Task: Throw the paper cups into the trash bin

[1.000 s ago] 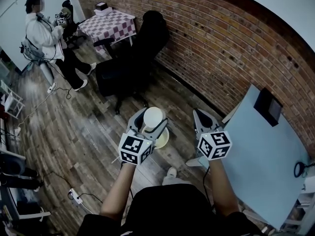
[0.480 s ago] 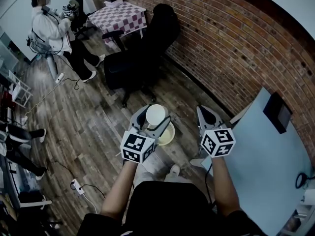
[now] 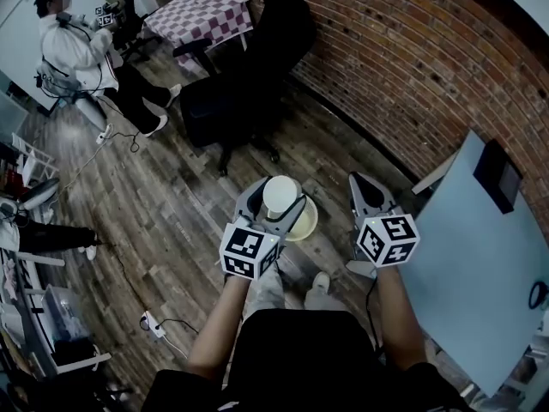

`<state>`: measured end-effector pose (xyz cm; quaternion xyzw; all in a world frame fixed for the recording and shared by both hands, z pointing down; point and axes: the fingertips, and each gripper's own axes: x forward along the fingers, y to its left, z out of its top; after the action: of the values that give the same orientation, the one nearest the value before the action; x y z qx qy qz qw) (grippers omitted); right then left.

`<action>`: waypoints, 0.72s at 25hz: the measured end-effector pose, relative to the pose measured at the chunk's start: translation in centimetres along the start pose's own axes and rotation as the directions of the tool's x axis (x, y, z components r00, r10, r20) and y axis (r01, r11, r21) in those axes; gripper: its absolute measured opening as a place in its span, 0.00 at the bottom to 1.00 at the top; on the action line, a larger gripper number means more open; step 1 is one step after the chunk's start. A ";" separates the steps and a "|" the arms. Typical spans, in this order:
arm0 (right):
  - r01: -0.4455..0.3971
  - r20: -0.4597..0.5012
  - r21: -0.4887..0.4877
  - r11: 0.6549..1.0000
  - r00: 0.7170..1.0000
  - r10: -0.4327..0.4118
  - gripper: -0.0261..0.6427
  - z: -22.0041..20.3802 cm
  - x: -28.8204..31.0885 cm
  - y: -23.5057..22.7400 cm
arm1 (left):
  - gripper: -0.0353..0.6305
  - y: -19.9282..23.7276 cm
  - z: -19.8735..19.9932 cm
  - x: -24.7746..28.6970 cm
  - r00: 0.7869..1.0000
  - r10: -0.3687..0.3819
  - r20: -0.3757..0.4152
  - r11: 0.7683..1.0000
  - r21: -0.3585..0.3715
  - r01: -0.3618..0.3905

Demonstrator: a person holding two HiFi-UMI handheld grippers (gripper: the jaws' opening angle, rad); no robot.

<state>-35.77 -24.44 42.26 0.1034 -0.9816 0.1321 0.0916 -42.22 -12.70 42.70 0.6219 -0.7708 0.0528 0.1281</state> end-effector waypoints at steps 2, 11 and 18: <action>0.022 -0.003 0.010 1.000 1.000 -0.022 0.03 -0.3 0.9 0.1 | 0.57 0.7 -0.5 0.5 1.000 -0.026 -0.011 1.000 0.000 0.026; 0.152 -0.038 0.079 0.985 0.988 -0.149 0.03 -3.6 5.2 1.1 | 0.57 5.8 -4.8 2.2 0.982 -0.153 -0.107 0.988 -0.030 0.150; 0.251 -0.096 0.119 0.961 0.966 -0.241 0.03 -8.7 7.3 0.5 | 0.57 8.1 -11.0 4.6 0.950 -0.244 -0.197 0.970 -0.047 0.240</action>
<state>-41.60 -22.86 51.94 0.2250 -0.9459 0.1876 0.1397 -49.51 -12.60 55.12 0.7017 -0.6723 0.0908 0.2176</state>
